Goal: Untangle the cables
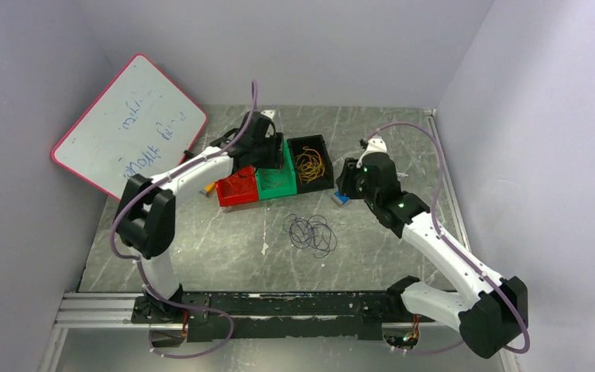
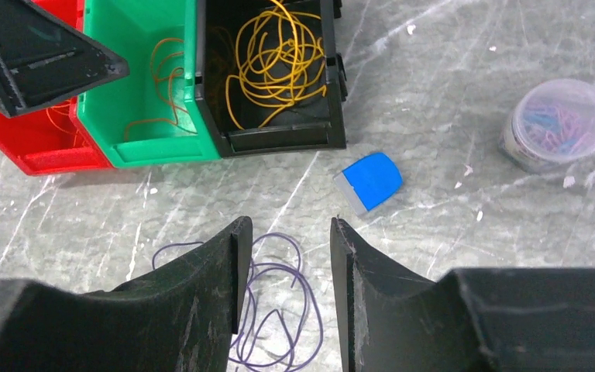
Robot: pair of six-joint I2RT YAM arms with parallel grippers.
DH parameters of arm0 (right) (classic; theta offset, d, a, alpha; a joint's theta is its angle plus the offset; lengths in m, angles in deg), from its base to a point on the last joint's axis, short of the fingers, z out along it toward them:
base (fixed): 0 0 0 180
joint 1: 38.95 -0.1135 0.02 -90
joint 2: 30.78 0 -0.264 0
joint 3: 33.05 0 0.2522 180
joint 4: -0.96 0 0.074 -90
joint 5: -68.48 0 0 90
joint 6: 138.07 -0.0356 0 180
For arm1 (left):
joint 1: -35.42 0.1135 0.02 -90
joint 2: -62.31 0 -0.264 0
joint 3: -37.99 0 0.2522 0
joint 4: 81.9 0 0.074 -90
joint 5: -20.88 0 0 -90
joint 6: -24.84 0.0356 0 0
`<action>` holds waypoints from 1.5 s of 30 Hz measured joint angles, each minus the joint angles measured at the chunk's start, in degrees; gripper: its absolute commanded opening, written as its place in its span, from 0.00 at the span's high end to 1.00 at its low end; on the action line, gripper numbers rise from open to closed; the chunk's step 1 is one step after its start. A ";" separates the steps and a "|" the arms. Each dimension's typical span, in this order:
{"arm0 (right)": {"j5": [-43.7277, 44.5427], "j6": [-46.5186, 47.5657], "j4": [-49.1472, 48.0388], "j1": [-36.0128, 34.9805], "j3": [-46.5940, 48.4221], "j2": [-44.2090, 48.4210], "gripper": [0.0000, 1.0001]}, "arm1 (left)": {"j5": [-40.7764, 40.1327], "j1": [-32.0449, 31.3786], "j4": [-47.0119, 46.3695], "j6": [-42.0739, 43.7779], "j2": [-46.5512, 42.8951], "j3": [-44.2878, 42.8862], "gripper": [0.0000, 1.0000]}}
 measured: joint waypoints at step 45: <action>1.75 -0.33 4.31 0.00 1.64 2.89 0.55 | -7.63 -1.46 3.17 7.69 0.61 -8.22 0.93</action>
